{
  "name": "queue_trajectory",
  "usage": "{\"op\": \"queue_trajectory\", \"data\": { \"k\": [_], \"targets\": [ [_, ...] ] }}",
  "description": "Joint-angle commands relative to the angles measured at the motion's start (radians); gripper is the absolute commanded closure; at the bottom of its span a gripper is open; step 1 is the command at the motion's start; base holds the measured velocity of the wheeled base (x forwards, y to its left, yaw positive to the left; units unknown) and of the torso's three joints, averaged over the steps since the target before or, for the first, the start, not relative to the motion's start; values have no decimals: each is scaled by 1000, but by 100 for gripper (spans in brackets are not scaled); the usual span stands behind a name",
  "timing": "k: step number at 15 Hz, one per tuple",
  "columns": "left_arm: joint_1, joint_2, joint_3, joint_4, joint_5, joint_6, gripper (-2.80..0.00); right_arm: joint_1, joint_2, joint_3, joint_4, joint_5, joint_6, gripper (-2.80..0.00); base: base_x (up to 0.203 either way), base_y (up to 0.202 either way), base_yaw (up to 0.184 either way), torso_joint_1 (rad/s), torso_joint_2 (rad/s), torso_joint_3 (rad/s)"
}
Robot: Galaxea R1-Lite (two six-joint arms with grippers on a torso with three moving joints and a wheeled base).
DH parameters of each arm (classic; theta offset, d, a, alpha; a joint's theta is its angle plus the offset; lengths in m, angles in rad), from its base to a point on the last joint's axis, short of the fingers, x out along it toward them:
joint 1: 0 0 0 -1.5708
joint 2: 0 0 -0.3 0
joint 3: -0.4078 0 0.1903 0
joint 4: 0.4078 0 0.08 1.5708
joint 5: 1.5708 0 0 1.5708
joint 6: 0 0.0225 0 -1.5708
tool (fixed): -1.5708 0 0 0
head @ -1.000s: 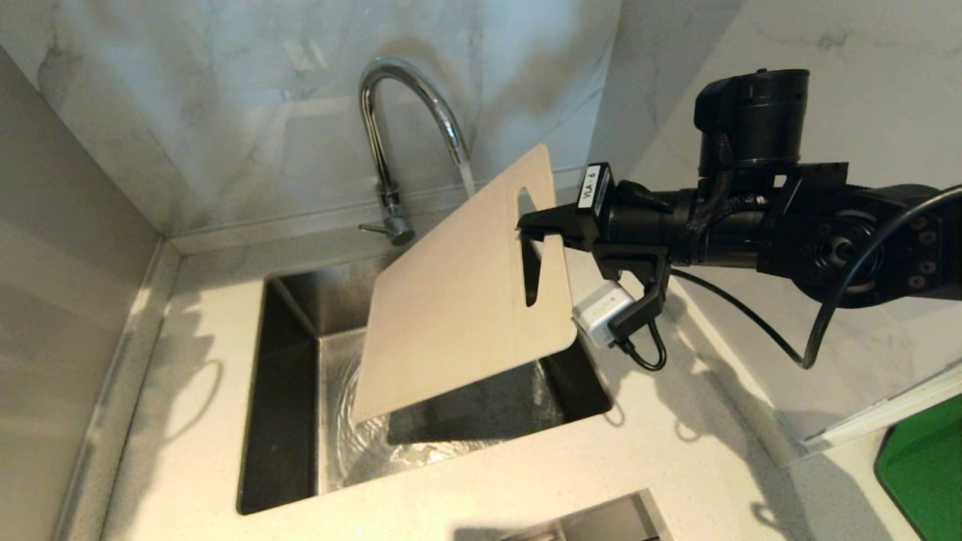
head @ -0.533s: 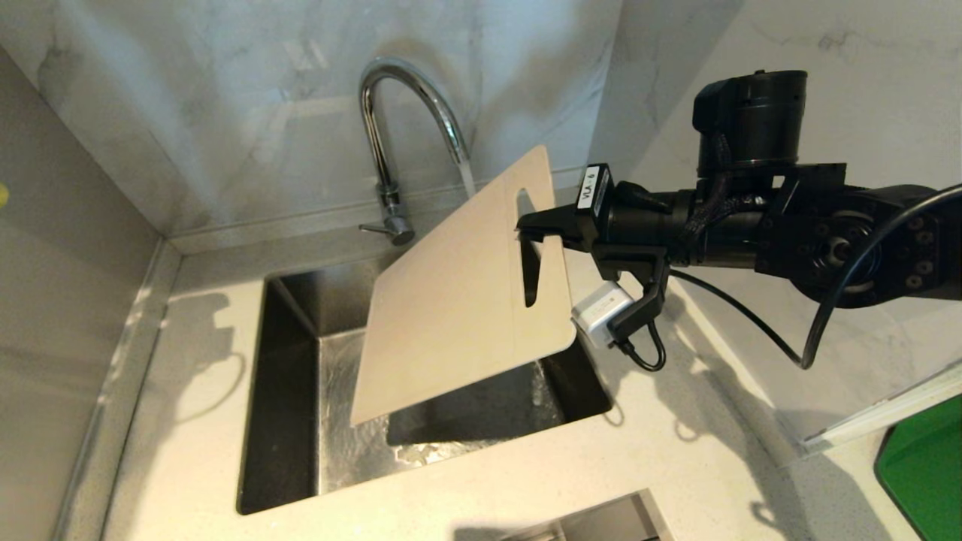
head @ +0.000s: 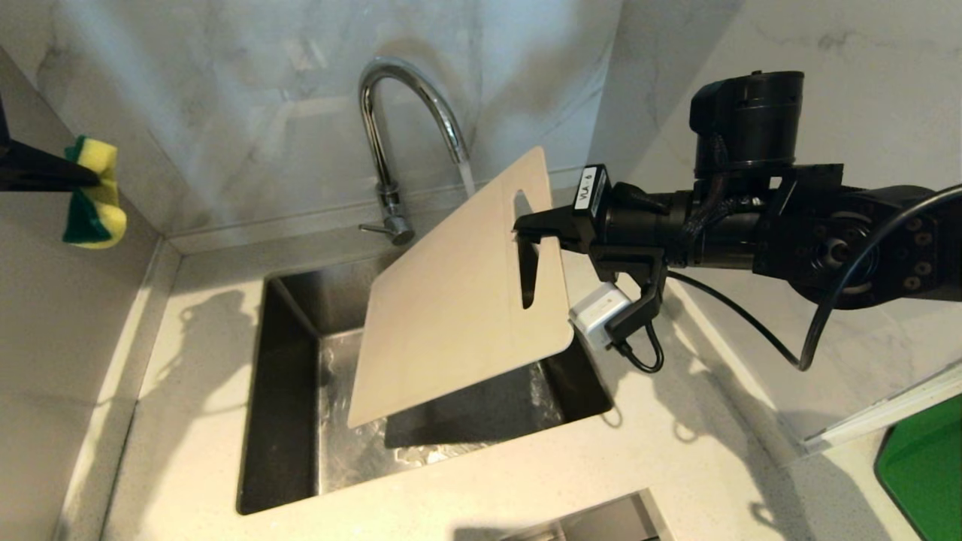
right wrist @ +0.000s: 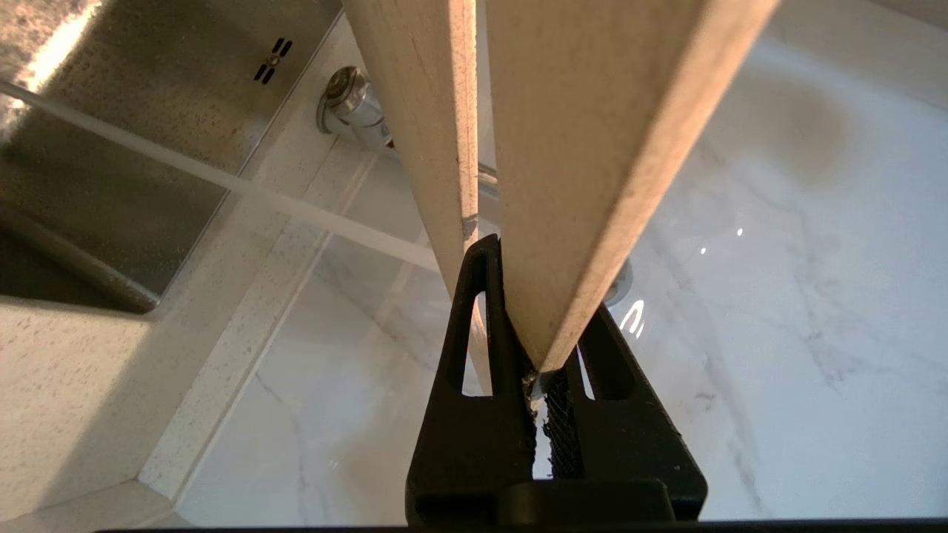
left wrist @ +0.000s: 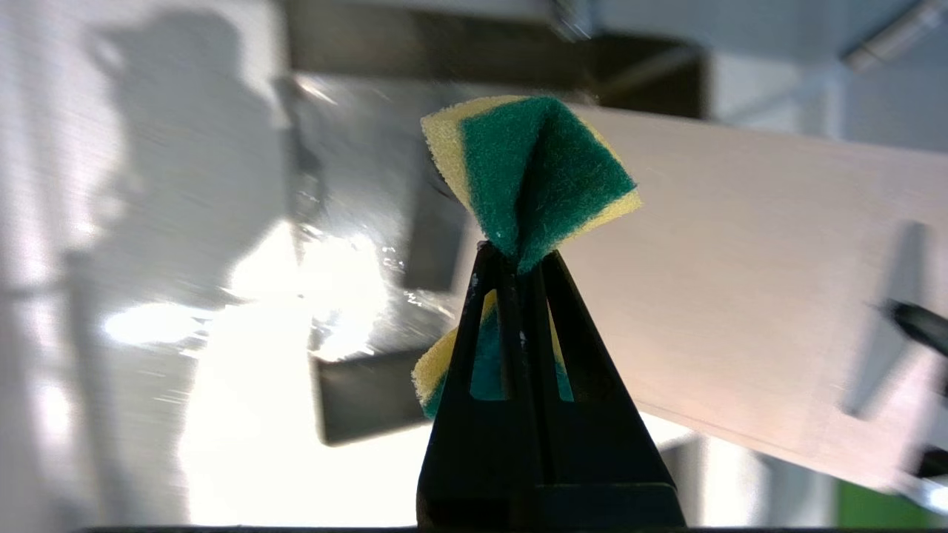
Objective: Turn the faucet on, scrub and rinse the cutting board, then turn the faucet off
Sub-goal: Scrub the cutting board underwater
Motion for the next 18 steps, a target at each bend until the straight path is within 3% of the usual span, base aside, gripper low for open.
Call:
{"op": "queue_trajectory", "data": {
  "k": [1, 3, 8, 15, 18],
  "targets": [
    [-98, 10, 4, 4, -1, -60, 0, 5, -10, 11, -2, 3, -14, 0, 0, 0, 0, 0, 0, 0],
    [-148, 8, 19, 2, 0, -87, 0, 4, -25, 40, -2, 3, -14, 0, 0, 0, 0, 0, 0, 0],
    [-184, 4, 28, 2, 1, -101, 0, 4, -59, 97, -3, 1, -14, 0, 0, 0, 0, 0, 0, 0],
    [-393, 30, 32, -2, 3, -246, 0, 54, -74, 94, -3, 1, -7, 0, 0, 0, 0, 0, 0, 0],
    [-455, 63, 40, -65, 3, -325, 0, 77, -74, 96, -63, 1, 12, 0, 0, 0, 0, 0, 0, 0]
  ]
}}
